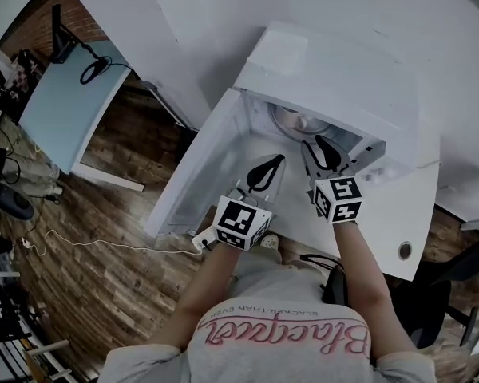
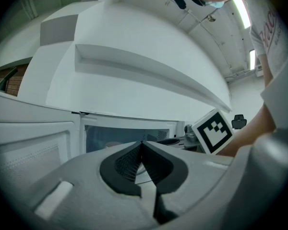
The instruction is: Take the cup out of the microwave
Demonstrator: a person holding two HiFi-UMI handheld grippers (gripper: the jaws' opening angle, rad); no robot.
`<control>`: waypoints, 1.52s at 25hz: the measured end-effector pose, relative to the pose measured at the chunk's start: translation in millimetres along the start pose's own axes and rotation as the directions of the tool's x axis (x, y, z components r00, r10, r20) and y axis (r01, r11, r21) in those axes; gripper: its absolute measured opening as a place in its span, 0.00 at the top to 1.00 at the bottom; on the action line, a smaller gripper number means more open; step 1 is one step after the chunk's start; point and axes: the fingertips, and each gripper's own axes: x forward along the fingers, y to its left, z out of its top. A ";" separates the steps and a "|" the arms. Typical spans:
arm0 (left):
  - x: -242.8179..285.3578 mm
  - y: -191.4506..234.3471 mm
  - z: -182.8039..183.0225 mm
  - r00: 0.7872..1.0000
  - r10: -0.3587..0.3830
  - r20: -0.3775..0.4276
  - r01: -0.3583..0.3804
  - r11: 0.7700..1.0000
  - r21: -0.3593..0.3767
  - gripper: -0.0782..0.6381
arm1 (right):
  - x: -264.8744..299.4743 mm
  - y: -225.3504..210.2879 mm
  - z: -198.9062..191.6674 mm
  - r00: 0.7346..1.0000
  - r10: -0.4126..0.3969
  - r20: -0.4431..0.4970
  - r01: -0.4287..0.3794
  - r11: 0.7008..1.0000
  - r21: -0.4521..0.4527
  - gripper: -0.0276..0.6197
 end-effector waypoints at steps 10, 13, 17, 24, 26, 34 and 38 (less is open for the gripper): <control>13.4 17.3 -9.9 1.000 0.001 -0.007 -0.001 1.000 -0.021 0.88 | 45.2 -18.6 -12.0 0.998 -0.035 -0.042 0.035 0.999 -0.011 0.73; 16.6 21.6 -12.1 1.000 0.005 -0.010 -0.005 1.000 -0.025 0.88 | 53.5 -23.6 -16.5 0.998 -0.046 -0.053 0.046 0.999 -0.017 0.73; 19.3 28.9 -13.6 1.000 0.014 -0.013 -0.015 1.000 -0.024 0.88 | 65.1 -29.6 -19.7 0.997 -0.049 -0.062 0.048 0.999 -0.016 0.73; 24.1 40.0 -17.1 0.999 0.032 -0.021 -0.033 0.999 -0.019 0.88 | 78.7 -31.7 -20.9 0.996 -0.052 -0.066 0.050 0.998 -0.041 0.82; 26.6 41.7 -17.2 0.999 0.034 -0.019 -0.034 0.999 -0.018 0.88 | 83.0 -34.4 -23.2 0.996 -0.054 -0.068 0.051 0.998 -0.038 0.82; 29.8 47.2 -19.3 0.999 0.042 -0.019 -0.042 0.999 -0.018 0.88 | 92.6 -33.9 -25.2 0.998 -0.030 -0.057 0.028 0.999 -0.035 0.83; 29.3 48.0 -18.8 0.999 0.046 -0.018 -0.046 0.999 -0.013 0.88 | 93.7 -33.8 -24.3 0.998 -0.029 -0.049 0.027 0.999 -0.045 0.87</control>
